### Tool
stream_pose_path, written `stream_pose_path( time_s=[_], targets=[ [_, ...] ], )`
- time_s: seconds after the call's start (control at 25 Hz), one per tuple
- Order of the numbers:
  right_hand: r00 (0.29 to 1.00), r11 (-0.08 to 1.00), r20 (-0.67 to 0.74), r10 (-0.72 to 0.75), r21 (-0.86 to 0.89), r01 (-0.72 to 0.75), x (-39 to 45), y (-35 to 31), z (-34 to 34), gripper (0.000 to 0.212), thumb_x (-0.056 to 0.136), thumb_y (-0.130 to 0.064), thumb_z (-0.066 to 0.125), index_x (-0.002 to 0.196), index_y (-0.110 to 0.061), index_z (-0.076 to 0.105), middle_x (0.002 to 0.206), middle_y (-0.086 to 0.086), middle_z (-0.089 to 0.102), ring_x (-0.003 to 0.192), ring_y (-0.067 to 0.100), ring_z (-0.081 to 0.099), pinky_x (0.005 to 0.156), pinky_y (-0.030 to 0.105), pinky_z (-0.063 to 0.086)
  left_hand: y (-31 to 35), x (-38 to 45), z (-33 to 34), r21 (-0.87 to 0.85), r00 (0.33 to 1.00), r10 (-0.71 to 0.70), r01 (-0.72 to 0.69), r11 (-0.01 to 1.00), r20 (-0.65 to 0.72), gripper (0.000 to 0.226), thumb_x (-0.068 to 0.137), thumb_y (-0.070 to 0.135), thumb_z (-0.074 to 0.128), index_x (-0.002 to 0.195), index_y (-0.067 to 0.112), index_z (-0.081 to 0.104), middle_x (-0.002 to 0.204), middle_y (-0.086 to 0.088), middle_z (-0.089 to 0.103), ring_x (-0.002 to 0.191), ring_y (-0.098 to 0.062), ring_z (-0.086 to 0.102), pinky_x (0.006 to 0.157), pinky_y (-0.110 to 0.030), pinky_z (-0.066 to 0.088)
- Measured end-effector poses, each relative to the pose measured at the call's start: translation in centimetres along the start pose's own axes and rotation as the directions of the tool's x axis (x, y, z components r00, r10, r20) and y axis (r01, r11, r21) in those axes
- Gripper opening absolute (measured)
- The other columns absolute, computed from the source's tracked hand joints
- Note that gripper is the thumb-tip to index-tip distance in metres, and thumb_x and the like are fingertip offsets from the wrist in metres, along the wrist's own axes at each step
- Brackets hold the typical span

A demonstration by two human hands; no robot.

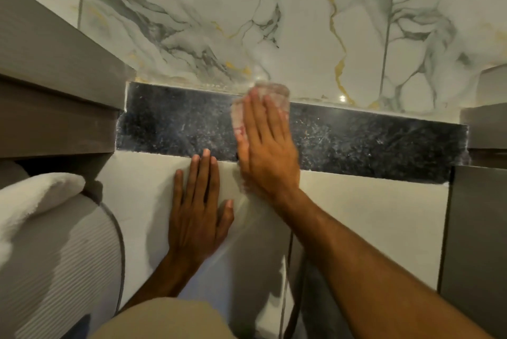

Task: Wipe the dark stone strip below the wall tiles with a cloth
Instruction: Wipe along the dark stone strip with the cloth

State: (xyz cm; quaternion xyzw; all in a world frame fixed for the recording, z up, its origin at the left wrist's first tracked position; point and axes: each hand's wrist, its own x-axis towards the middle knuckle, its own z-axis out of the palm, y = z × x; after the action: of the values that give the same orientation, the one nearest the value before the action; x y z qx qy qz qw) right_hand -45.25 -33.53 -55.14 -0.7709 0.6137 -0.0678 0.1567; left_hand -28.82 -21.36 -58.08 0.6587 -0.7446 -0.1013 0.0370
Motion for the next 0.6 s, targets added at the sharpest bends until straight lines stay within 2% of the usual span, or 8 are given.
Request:
stream_pose_path(
  time_s=[0.12, 0.2, 0.28, 0.36, 0.44, 0.52, 0.56, 0.6],
  targets=[
    [0.968, 0.971, 0.079, -0.24, 0.025, 0.238, -6.0, 2.4, -1.5, 0.06, 0.117, -0.031, 0.048, 0.174, -0.013, 0.037, 0.185, 0.007, 0.031, 0.175, 0.024, 0.024, 0.144, 0.045, 0.021, 0.9, 0.4, -0.2, -0.01, 1.0, 0.03, -0.029, 1.0, 0.005, 0.078, 0.11, 0.045, 0.033, 0.172, 0.0, 0.02, 0.182, -0.023, 0.018, 0.17, -0.039, 0.019, 0.139, -0.06, 0.014],
    [0.956, 0.962, 0.11, -0.27, -0.017, 0.274, -8.1, 6.3, -3.6, 0.06, 0.116, -0.032, 0.046, 0.173, -0.018, 0.039, 0.184, 0.004, 0.033, 0.173, 0.023, 0.027, 0.142, 0.047, 0.029, 1.5, 0.7, -0.3, -0.016, 0.998, 0.056, -0.056, 0.998, 0.022, 0.079, 0.108, 0.044, 0.036, 0.172, 0.0, 0.021, 0.181, -0.023, 0.019, 0.169, -0.041, 0.022, 0.136, -0.064, 0.019],
    [0.983, 0.985, 0.077, -0.169, -0.032, 0.171, -6.2, 8.6, -4.3, 0.064, 0.111, -0.031, 0.043, 0.173, -0.016, 0.038, 0.184, 0.006, 0.032, 0.174, 0.023, 0.026, 0.142, 0.05, 0.027, 1.9, 0.9, 0.0, -0.012, 0.995, 0.096, -0.096, 0.995, 0.028, 0.081, 0.108, 0.047, 0.036, 0.173, 0.002, 0.017, 0.182, -0.022, 0.018, 0.17, -0.038, 0.017, 0.139, -0.061, 0.014],
    [1.0, 0.999, -0.004, -0.017, 0.035, 0.017, -2.3, 7.7, -3.6, 0.072, 0.103, -0.028, 0.045, 0.173, -0.012, 0.038, 0.185, 0.008, 0.031, 0.174, 0.024, 0.025, 0.146, 0.044, 0.016, 2.0, 1.2, 0.3, -0.003, 0.993, 0.116, -0.116, 0.993, 0.019, 0.082, 0.109, 0.049, 0.034, 0.175, 0.005, 0.013, 0.184, -0.02, 0.014, 0.172, -0.035, 0.01, 0.141, -0.055, 0.004],
    [1.0, 0.996, -0.016, -0.011, 0.092, 0.013, -0.8, 6.1, -2.8, 0.076, 0.099, -0.026, 0.049, 0.172, -0.01, 0.037, 0.184, 0.012, 0.031, 0.174, 0.027, 0.025, 0.146, 0.041, 0.009, 2.4, 1.3, 0.8, -0.009, 0.993, 0.118, -0.118, 0.993, 0.01, 0.082, 0.11, 0.049, 0.034, 0.175, 0.005, 0.012, 0.184, -0.019, 0.011, 0.172, -0.034, 0.008, 0.141, -0.053, -0.001],
    [0.991, 0.985, 0.029, -0.134, 0.114, 0.13, -3.8, 6.7, -2.9, 0.071, 0.1, -0.021, 0.056, 0.169, -0.008, 0.044, 0.183, 0.014, 0.035, 0.173, 0.03, 0.029, 0.144, 0.05, 0.021, 3.1, 1.4, 0.7, -0.026, 0.991, 0.132, -0.132, 0.991, 0.015, 0.082, 0.109, 0.049, 0.034, 0.175, 0.005, 0.012, 0.184, -0.02, 0.012, 0.172, -0.036, 0.01, 0.141, -0.054, 0.0],
    [0.99, 0.985, 0.046, -0.133, 0.118, 0.127, -6.3, 7.8, -3.6, 0.069, 0.102, -0.02, 0.059, 0.169, -0.009, 0.047, 0.183, 0.012, 0.035, 0.172, 0.03, 0.031, 0.141, 0.052, 0.031, 3.4, 1.4, 0.5, -0.024, 0.99, 0.142, -0.141, 0.99, 0.018, 0.083, 0.108, 0.049, 0.034, 0.175, 0.005, 0.012, 0.184, -0.02, 0.013, 0.172, -0.036, 0.012, 0.141, -0.054, 0.0],
    [0.998, 0.991, 0.043, -0.05, 0.123, 0.044, -8.6, 9.2, -4.6, 0.07, 0.103, -0.021, 0.059, 0.171, -0.013, 0.044, 0.184, 0.008, 0.033, 0.172, 0.028, 0.031, 0.135, 0.053, 0.04, 3.7, 1.6, 0.4, -0.022, 0.989, 0.149, -0.149, 0.989, 0.022, 0.083, 0.108, 0.049, 0.034, 0.175, 0.005, 0.012, 0.184, -0.02, 0.014, 0.171, -0.037, 0.013, 0.141, -0.053, 0.0]
  ],
)
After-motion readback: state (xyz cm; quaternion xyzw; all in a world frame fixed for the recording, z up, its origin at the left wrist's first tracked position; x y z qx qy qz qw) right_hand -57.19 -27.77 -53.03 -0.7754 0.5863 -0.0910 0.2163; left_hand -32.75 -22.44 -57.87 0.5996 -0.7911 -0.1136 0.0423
